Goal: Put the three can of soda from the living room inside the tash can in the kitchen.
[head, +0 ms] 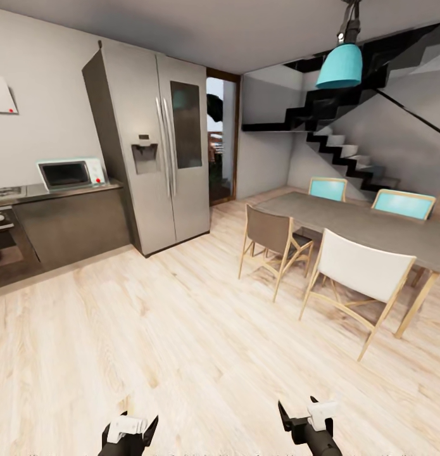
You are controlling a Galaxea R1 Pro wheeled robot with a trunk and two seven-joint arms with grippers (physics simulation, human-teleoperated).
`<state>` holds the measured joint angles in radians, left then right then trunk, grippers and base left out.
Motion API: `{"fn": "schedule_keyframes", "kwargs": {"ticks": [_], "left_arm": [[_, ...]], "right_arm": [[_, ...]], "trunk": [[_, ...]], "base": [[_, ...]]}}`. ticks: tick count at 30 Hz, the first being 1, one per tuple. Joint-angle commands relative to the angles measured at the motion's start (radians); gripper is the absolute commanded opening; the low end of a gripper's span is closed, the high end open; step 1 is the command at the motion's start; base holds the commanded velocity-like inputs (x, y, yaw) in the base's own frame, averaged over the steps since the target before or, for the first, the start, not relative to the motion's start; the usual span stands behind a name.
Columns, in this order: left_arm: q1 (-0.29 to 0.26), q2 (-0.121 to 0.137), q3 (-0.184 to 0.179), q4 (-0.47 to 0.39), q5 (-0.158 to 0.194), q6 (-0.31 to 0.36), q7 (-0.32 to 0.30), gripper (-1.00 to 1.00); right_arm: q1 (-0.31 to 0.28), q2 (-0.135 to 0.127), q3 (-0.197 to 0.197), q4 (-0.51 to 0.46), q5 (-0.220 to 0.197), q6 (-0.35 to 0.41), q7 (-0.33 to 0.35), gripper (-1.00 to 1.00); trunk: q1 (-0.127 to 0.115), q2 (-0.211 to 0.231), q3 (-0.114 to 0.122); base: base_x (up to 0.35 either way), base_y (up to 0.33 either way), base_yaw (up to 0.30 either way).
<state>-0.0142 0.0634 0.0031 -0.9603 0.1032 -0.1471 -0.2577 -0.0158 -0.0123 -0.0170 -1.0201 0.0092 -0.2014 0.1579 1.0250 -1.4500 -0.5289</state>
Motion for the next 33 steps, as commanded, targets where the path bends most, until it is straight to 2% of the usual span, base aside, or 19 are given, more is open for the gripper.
{"fn": "schedule_keyframes", "kwargs": {"ticks": [1,33], "left_arm": [[0.000,0.000,0.000,0.000,0.000,0.000,0.000,1.00],[0.000,0.000,0.000,0.004,-0.002,0.000,0.021,1.00]], "right_arm": [[0.000,0.000,0.000,0.000,0.000,0.000,-0.001,1.00],[0.000,0.000,0.003,0.002,0.001,-0.001,-0.001,1.00]], "trunk": [[0.000,0.000,-0.002],[0.000,0.000,-0.045]], "base": [[0.000,0.000,0.071],[0.000,0.000,0.131]]}}
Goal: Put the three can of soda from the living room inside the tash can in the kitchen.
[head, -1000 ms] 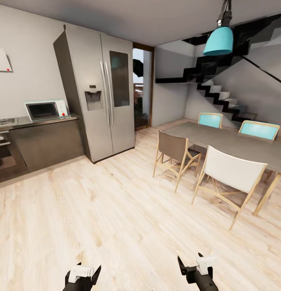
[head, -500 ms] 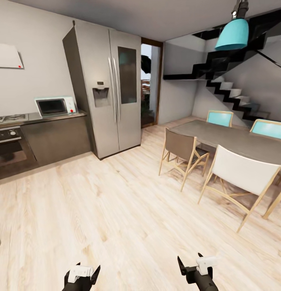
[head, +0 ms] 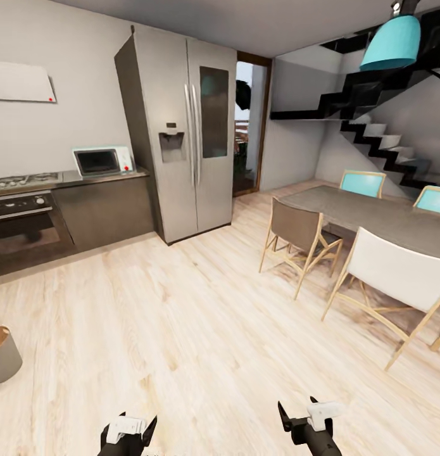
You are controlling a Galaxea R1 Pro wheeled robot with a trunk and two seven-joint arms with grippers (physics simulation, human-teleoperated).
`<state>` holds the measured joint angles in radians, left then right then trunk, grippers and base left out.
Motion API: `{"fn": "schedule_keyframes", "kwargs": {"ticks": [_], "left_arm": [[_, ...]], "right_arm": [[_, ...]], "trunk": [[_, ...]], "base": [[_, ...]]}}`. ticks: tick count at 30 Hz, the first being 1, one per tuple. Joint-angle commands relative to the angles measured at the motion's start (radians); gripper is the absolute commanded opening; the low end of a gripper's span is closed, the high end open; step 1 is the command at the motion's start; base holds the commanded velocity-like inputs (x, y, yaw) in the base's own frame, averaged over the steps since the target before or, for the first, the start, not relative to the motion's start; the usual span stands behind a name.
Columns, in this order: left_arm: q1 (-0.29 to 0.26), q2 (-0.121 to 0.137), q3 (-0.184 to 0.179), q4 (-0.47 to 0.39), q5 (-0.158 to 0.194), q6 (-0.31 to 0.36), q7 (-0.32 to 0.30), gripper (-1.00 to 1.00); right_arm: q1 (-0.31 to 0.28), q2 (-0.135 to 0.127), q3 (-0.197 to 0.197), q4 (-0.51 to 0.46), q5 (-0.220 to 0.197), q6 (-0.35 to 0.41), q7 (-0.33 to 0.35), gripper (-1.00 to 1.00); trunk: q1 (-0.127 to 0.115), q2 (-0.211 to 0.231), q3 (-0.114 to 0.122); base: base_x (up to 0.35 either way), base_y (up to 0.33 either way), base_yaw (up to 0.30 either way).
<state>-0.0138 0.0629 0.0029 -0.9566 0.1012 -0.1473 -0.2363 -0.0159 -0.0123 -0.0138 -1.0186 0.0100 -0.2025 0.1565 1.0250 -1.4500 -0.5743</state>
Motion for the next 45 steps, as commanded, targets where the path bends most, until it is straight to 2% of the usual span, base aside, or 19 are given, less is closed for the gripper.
{"fn": "schedule_keyframes", "kwargs": {"ticks": [1,37,45], "left_arm": [[0.000,0.000,0.000,0.000,0.000,0.000,0.000,1.00],[0.000,0.000,0.000,0.000,0.000,0.000,0.000,1.00],[0.000,0.003,0.003,-0.014,0.010,0.002,-0.004,1.00]], "right_arm": [[0.000,0.000,0.000,0.000,0.000,0.000,0.000,1.00],[0.000,0.000,0.001,0.016,0.001,0.000,0.000,1.00],[0.000,0.000,0.000,0.017,0.002,-0.001,0.001,1.00]], "trunk": [[0.000,0.000,-0.001],[0.000,0.000,-0.048],[0.000,0.000,-0.059]], "base": [[0.000,0.000,0.142],[0.000,0.000,0.142],[0.000,0.000,0.144]]}}
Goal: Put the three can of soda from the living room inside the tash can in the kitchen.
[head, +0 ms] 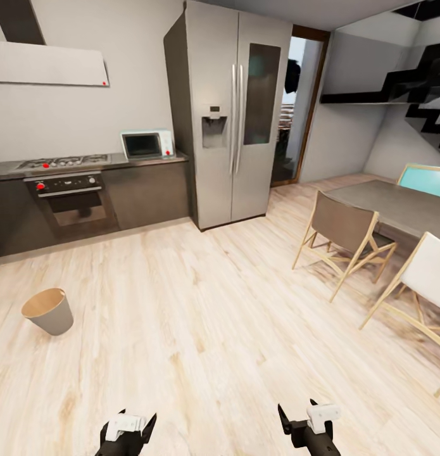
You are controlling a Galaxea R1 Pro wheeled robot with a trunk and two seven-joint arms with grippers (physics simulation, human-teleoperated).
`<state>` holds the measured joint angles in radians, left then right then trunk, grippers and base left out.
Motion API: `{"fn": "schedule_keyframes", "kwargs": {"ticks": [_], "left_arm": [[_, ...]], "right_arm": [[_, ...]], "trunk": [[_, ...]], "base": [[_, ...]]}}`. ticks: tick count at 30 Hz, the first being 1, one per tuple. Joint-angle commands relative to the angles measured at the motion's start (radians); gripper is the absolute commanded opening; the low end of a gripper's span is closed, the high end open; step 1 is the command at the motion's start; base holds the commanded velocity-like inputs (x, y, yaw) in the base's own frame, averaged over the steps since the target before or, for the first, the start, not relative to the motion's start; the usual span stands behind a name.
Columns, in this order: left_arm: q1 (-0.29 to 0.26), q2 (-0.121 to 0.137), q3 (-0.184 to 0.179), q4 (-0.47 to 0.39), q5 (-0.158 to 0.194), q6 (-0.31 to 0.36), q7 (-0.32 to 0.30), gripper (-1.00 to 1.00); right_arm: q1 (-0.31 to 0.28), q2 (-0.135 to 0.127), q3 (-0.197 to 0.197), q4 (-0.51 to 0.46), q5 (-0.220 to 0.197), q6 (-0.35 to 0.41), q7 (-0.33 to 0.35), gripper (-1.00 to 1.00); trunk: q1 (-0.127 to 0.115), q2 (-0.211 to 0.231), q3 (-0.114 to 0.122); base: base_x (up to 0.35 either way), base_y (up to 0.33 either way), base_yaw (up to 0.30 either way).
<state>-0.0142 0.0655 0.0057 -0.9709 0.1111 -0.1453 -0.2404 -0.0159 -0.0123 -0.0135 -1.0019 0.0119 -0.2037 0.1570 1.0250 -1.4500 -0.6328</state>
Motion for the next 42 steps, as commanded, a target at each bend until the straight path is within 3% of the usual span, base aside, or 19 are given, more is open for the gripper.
{"fn": "schedule_keyframes", "kwargs": {"ticks": [1,6,8,10,12,13,15,25,33,42], "left_arm": [[0.000,0.000,0.000,-0.007,0.002,0.001,-0.001,1.00],[0.003,0.004,0.010,-0.077,0.009,0.005,-0.003,1.00],[0.008,0.008,0.087,-0.131,0.028,0.009,-0.013,1.00],[0.009,0.009,0.140,-0.149,0.043,0.011,-0.032,1.00],[0.010,0.010,0.205,-0.166,0.059,0.013,-0.088,1.00],[0.010,0.010,0.205,-0.166,0.059,0.013,-0.088,1.00],[0.010,0.010,0.249,-0.175,0.068,0.013,-0.146,1.00],[0.010,0.010,0.278,-0.180,0.071,0.005,-0.184,1.00],[0.010,0.008,0.279,-0.177,0.067,0.002,-0.187,1.00],[0.008,0.004,0.278,-0.171,0.063,0.001,-0.188,1.00]], "right_arm": [[0.000,0.000,0.000,0.000,0.000,0.000,0.000,1.00],[-0.002,-0.002,-0.002,-0.013,0.003,0.000,0.006,1.00],[-0.009,-0.003,-0.002,-0.042,0.004,0.003,0.009,1.00],[-0.012,-0.002,0.001,-0.063,0.004,0.005,0.010,1.00],[-0.015,-0.002,0.019,-0.102,0.005,0.008,0.009,1.00],[-0.015,-0.002,0.019,-0.102,0.005,0.008,0.009,1.00],[-0.017,-0.001,0.057,-0.164,0.014,0.041,0.006,1.00],[-0.032,0.001,0.094,-0.373,0.042,0.208,0.003,1.00],[-0.062,0.001,0.137,-0.354,0.042,0.224,0.000,1.00],[-0.068,0.000,0.143,-0.332,0.043,0.225,0.000,1.00]], "trunk": [[0.000,0.000,-0.001],[0.000,0.000,-0.008],[0.000,0.000,-0.010],[0.000,0.000,-0.013],[0.000,0.000,-0.015],[0.000,0.000,-0.017],[0.000,0.000,-0.019],[0.000,0.000,-0.032],[0.000,0.000,-0.043],[0.000,0.000,-0.055]], "base": [[0.000,0.000,0.143],[0.000,0.000,0.140],[0.000,0.000,0.137],[0.000,0.000,0.137],[0.000,0.000,0.136],[0.000,0.000,0.135],[0.000,0.000,0.133],[0.000,0.000,0.131],[0.000,0.000,0.127],[0.000,0.000,0.111]]}}
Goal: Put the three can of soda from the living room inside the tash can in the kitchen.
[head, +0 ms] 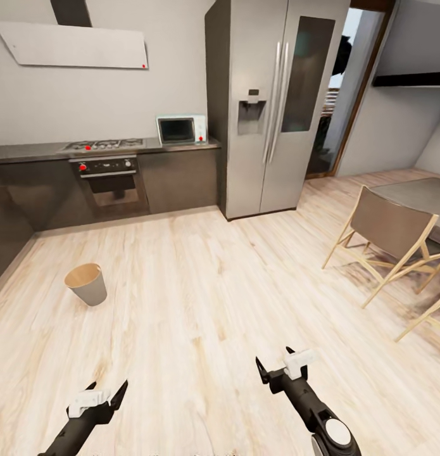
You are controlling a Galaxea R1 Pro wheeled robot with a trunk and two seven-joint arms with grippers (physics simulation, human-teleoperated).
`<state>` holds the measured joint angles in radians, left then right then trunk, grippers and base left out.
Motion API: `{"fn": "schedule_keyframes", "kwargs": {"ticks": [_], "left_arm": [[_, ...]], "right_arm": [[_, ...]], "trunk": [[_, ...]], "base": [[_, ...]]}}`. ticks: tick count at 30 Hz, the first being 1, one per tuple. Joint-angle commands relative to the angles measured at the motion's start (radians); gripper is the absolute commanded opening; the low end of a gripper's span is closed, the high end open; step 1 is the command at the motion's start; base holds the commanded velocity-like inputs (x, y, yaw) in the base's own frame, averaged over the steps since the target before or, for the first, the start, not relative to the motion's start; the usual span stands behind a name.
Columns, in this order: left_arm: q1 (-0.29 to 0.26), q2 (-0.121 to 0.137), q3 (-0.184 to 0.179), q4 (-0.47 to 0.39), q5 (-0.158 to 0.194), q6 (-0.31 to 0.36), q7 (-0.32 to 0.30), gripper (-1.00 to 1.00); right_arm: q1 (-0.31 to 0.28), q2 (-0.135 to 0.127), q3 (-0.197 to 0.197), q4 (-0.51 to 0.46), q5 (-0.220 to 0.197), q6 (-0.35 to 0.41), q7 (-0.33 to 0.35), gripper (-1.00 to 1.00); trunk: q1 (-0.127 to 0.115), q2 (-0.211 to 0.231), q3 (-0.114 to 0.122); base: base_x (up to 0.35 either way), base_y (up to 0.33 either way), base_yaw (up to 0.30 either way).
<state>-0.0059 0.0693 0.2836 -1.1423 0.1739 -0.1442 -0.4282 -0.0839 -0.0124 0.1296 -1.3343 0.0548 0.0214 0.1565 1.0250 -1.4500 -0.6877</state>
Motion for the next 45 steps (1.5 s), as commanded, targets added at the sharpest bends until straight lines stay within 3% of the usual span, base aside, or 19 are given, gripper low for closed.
{"fn": "schedule_keyframes", "kwargs": {"ticks": [1,26,45], "left_arm": [[0.000,-0.001,0.000,0.000,0.000,0.000,0.000,1.00],[0.000,-0.003,-0.001,0.004,-0.001,0.000,0.003,1.00],[-0.002,-0.003,-0.001,0.013,-0.001,0.000,0.004,1.00]], "right_arm": [[0.000,0.000,0.001,0.004,0.000,0.000,0.000,1.00],[0.000,0.002,0.007,0.013,-0.001,-0.002,-0.002,1.00],[0.000,0.003,0.010,0.015,0.000,-0.002,-0.002,1.00]], "trunk": [[0.000,0.000,-0.001],[0.000,0.000,-0.026],[0.000,0.000,-0.034]], "base": [[0.000,0.000,0.105],[0.000,0.000,0.075],[0.000,0.000,0.219]]}}
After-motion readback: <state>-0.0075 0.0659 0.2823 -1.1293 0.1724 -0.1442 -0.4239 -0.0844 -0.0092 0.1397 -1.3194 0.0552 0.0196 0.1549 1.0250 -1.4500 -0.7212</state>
